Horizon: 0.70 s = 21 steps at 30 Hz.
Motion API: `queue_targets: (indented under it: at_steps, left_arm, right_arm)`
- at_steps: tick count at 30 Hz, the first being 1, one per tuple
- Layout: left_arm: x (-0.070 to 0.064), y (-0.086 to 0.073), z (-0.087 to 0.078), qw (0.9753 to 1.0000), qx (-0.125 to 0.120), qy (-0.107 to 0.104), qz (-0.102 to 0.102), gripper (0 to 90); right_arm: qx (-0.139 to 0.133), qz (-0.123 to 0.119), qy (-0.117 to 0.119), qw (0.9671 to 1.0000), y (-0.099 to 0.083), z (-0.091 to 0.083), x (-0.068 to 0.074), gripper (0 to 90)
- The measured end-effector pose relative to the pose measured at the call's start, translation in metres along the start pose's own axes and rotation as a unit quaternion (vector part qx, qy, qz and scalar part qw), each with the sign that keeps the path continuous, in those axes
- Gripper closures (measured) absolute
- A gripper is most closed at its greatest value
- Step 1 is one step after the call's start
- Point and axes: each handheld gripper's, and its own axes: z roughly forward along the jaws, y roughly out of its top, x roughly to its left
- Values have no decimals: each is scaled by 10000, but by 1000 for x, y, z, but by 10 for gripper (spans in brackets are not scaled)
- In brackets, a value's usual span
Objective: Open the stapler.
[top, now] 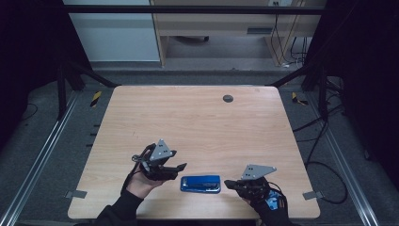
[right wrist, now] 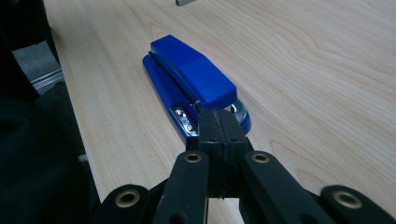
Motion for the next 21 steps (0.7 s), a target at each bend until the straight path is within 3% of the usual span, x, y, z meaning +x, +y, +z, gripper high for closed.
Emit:
queue_targets:
  at_steps: [14, 21]
  left_arm:
    - [-13, 11, 16, 9991, 219, -259, 263, 402]
    - [-20, 14, 25, 9958, 480, -520, 581, 394]
  right_arm:
    - [187, -159, 161, 9996, -1, 17, 7, 900]
    - [321, -202, 212, 9991, -1, 25, 10, 900]
